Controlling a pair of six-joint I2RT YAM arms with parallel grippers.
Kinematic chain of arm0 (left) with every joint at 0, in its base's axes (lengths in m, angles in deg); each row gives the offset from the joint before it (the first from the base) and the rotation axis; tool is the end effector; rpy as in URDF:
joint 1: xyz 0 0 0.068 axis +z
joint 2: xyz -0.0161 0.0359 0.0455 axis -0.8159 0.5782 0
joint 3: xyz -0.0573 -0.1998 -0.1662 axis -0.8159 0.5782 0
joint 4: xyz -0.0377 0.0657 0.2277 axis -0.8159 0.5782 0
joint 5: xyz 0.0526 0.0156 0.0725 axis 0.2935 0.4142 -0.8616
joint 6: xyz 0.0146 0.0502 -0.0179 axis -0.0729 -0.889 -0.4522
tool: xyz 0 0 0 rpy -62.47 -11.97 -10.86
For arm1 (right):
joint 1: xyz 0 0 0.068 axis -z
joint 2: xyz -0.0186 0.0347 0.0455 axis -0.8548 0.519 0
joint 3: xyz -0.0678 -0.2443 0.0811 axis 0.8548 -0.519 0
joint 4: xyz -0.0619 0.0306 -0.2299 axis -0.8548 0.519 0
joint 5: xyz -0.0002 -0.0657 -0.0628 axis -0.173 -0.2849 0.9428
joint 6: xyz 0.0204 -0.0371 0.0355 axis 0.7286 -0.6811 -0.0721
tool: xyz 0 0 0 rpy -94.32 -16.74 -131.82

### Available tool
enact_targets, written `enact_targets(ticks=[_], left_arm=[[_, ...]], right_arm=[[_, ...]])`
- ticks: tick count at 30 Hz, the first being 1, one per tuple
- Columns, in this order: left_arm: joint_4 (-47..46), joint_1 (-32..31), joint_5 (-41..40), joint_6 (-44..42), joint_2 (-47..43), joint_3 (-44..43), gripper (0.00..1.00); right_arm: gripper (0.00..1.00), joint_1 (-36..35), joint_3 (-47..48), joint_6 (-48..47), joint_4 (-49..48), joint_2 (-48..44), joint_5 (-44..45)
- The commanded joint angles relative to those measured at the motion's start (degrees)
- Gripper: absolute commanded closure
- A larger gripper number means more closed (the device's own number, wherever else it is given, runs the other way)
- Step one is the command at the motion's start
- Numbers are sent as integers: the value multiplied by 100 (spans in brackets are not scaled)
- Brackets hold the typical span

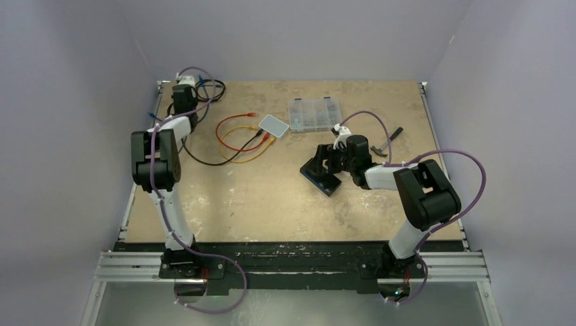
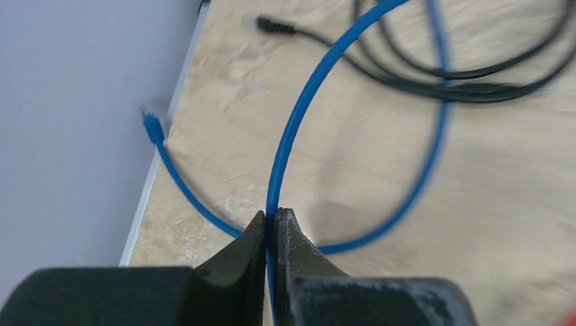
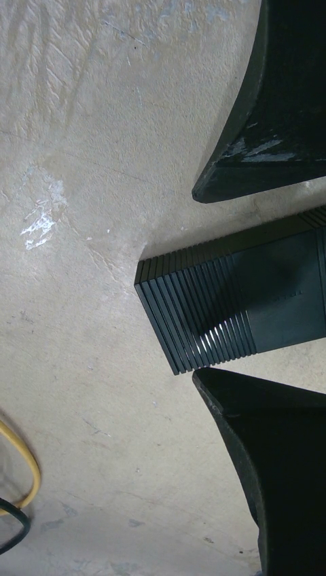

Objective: Insert the plug into the switch port
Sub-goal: Pick up the connector from the center of the board.

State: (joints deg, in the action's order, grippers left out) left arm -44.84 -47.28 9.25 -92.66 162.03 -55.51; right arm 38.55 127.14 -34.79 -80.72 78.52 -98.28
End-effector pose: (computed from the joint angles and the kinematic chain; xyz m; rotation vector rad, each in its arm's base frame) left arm 0.4532 0.0704 0.1801 -0.2448 2.1039 0.4486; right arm 0.2890 0.1203 0.1558 -0.2390 2.1648 0.7871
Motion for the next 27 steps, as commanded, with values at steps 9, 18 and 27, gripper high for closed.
enact_targets(ticks=[9, 18, 27], left_arm=[[389, -1652, -1005, -627, -1806, -406, 100], [508, -2202, -75, 742, -3520, 1056, 100], [1033, -3386, -671, 949, -4763, 2874, 100]], right_arm=[[6, -3, -44, -7, 53, -416, -32], [6, 1, -221, 106, 50, -822, 147], [6, 6, -528, 211, -42, -1475, 687]])
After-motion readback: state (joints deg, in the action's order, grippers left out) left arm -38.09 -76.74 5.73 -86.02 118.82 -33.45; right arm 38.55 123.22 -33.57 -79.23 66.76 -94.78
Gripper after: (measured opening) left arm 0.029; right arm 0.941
